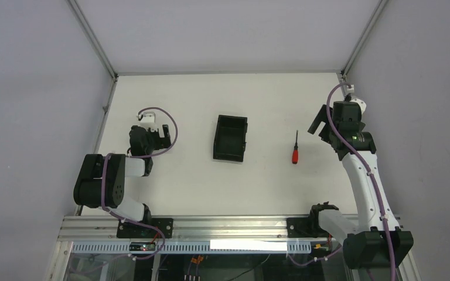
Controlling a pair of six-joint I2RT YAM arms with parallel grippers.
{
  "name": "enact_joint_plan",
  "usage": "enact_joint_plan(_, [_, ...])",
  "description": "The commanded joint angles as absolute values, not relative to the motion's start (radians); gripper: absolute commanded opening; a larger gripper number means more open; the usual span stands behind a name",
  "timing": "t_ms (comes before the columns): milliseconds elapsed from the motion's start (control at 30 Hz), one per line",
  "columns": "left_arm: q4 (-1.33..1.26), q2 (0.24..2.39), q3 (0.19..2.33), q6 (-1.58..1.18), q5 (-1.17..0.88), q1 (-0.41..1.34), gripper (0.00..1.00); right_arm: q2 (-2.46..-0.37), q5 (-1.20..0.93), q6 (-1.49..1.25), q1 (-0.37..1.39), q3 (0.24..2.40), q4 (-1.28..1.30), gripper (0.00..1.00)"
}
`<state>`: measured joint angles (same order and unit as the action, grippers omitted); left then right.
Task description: Put the screwdriver in the bin
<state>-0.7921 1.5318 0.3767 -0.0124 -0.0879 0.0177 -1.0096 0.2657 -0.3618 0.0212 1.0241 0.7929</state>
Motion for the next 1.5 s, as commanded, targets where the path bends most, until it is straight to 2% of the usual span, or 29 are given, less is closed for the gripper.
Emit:
enact_joint_plan(0, [-0.826,1.508,0.371,-0.022,-0.102,0.008,0.99,-1.007,0.309,-0.35,0.018,1.071,0.824,0.99])
enact_joint_plan(233, [-0.826,1.508,0.371,-0.021,-0.101,0.008,0.99,-0.988,0.208,-0.333,0.017,1.091,0.82,0.99])
enact_joint_plan(333, [-0.826,1.508,0.371,-0.021,-0.101,0.008,0.99,-1.057,0.142,-0.317,0.038,1.107,0.847,0.99])
enact_joint_plan(500, [-0.826,1.507,0.371,-0.022,-0.101,0.008,0.99,-1.173,0.201,-0.313,0.149,1.07,0.814,0.99])
enact_joint_plan(667, [-0.826,1.508,0.371,-0.022,-0.101,0.008,0.99,-1.326,0.202,-0.301,0.167,1.022,0.721,0.97])
enact_joint_plan(800, [-0.826,1.508,0.371,-0.021,-0.1,0.008,0.99,-1.487,0.154,-0.293,0.169,1.011,0.639,0.87])
enact_joint_plan(933, [-0.827,1.508,0.371,-0.021,-0.101,0.008,0.99,-1.632,0.14,-0.301,0.17,1.029,0.626,0.69])
enact_joint_plan(967, [-0.827,1.507,0.371,-0.021,-0.1,0.008,0.99,-1.655,0.142,-0.308,0.169,1.028,0.624,0.62])
enact_joint_plan(1100, [-0.826,1.508,0.371,-0.021,-0.102,0.008,0.99,-1.676,0.156,-0.326,0.17,1.01,0.611,0.22])
enact_joint_plan(1167, [-0.826,1.507,0.371,-0.022,-0.101,0.008,0.99,-1.641,0.166,-0.322,0.17,1.017,0.624,0.09])
enact_joint_plan(1267, [-0.826,1.508,0.371,-0.021,-0.101,0.008,0.99,-1.557,0.178,-0.306,0.172,1.059,0.671,0.03])
enact_joint_plan(1467, [-0.825,1.508,0.371,-0.021,-0.102,0.008,0.99,-1.366,0.102,-0.27,0.225,1.195,0.765,0.02])
